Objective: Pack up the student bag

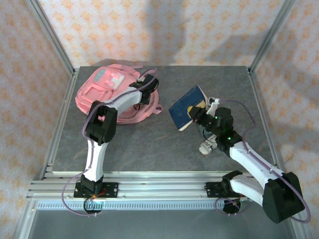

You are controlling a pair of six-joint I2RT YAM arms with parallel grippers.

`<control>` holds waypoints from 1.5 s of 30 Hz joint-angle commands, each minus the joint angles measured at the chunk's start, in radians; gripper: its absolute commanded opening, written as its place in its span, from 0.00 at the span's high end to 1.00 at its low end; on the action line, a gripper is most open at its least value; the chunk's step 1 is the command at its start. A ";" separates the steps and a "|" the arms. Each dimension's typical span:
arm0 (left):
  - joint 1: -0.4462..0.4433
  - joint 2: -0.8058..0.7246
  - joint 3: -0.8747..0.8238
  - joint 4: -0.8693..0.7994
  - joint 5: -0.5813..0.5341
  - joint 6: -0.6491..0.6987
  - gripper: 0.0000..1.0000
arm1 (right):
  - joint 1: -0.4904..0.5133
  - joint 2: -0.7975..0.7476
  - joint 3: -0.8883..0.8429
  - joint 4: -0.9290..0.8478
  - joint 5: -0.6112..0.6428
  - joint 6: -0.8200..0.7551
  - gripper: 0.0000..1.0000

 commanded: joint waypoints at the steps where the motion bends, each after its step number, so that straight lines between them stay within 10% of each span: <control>1: 0.013 0.056 0.069 -0.079 -0.125 0.049 1.00 | -0.005 0.005 0.003 0.071 -0.028 0.009 1.00; 14: -0.078 -0.196 0.192 -0.158 0.030 0.117 1.00 | -0.006 0.131 0.042 0.093 -0.198 0.036 1.00; 23: -0.079 -0.354 0.178 -0.161 -0.104 0.120 1.00 | 0.021 0.409 0.151 0.386 -0.420 0.198 1.00; 37: -0.085 -0.419 0.213 -0.105 -0.029 0.076 1.00 | 0.171 1.090 0.746 0.444 -0.413 0.484 1.00; 43: -0.086 -0.431 0.189 -0.090 -0.008 0.063 1.00 | 0.228 1.395 1.221 0.147 -0.392 0.496 1.00; 45: -0.088 -0.437 0.172 -0.083 -0.002 0.058 1.00 | 0.237 1.466 1.394 -0.094 -0.355 0.429 0.82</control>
